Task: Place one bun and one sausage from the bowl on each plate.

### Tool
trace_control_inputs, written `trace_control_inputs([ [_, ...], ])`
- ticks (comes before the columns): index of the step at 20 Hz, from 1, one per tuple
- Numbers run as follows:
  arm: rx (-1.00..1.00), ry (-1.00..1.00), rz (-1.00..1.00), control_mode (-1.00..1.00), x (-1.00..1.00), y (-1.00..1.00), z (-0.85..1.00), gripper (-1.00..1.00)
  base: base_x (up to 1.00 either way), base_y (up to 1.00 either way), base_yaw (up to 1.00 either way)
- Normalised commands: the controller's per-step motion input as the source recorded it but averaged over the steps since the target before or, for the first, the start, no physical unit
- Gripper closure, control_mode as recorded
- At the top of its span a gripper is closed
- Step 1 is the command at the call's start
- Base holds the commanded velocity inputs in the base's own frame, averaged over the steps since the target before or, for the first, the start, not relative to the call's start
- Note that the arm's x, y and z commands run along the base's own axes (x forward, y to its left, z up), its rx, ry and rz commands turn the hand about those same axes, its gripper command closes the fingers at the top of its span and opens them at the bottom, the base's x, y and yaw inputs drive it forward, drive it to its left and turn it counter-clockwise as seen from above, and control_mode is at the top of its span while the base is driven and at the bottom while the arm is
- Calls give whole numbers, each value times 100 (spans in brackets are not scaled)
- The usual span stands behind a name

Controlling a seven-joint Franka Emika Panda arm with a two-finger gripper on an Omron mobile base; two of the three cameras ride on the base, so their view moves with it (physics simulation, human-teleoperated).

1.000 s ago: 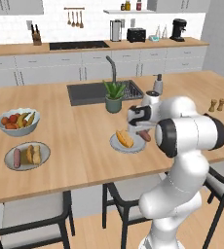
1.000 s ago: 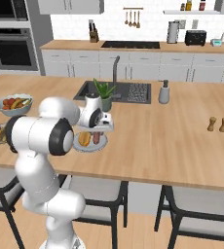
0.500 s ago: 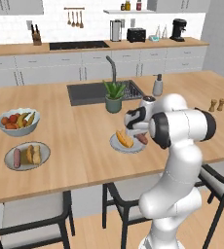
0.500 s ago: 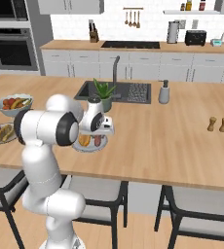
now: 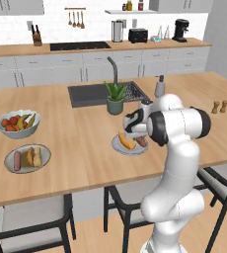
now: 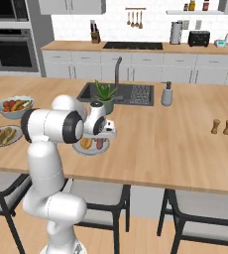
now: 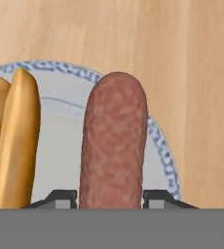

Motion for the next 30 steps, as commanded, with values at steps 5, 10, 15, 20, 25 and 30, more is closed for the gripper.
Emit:
trace_control_inputs([
  [5,0,0,0,-100,10,2,-33,100,0,0,0],
  [10,0,0,0,-100,2,1,-25,-100,0,0,0],
  [15,0,0,0,-100,0,0,0,-100,0,0,0],
  [20,0,0,-1,-100,-25,17,6,-100,0,0,0],
  [25,0,0,-7,-100,-37,3,48,-100,0,0,0],
  [30,0,0,-7,-100,-94,2,59,-100,0,0,0],
])
